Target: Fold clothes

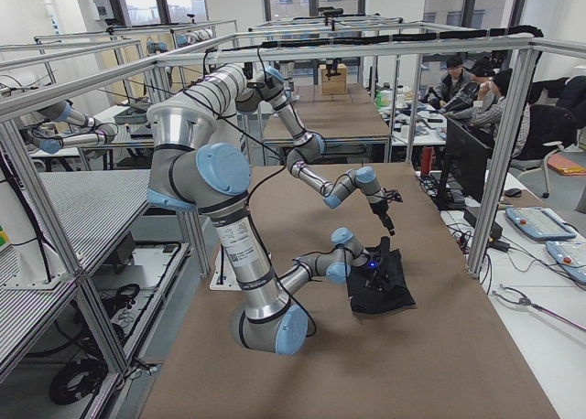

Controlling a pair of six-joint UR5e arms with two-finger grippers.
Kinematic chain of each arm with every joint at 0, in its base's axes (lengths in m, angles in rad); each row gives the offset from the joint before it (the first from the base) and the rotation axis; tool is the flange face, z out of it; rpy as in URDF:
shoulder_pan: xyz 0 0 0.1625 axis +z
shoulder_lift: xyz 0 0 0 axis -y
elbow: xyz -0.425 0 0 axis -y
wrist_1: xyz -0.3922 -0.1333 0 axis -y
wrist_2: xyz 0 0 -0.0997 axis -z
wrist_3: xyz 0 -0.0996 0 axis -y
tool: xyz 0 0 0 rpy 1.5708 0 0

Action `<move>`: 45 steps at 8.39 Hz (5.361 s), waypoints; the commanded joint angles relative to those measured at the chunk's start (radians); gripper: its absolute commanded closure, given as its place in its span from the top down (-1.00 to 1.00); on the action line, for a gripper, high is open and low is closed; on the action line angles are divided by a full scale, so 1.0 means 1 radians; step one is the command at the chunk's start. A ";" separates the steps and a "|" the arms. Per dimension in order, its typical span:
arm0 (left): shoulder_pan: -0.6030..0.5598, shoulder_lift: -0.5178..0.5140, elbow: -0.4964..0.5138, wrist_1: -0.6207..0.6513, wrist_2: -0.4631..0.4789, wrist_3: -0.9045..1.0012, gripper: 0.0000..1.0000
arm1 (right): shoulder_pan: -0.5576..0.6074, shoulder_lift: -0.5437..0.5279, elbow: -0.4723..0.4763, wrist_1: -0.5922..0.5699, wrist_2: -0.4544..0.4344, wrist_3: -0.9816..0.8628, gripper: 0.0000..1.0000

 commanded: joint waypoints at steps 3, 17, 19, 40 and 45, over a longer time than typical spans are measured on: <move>-0.009 0.002 0.002 0.000 0.000 0.003 1.00 | -0.009 0.068 -0.078 0.007 -0.100 0.092 -0.56; -0.010 0.008 0.000 0.005 0.008 0.009 1.00 | -0.064 0.050 -0.029 0.004 -0.047 0.086 0.78; -0.010 0.008 0.000 0.005 0.008 0.009 1.00 | -0.075 0.051 -0.032 0.004 -0.116 0.195 0.69; -0.010 0.010 0.002 0.006 0.012 0.009 1.00 | -0.017 0.079 -0.080 0.027 -0.229 0.326 -1.00; -0.009 0.042 -0.018 0.005 0.014 0.007 1.00 | 0.040 0.181 -0.239 0.027 -0.219 0.115 0.86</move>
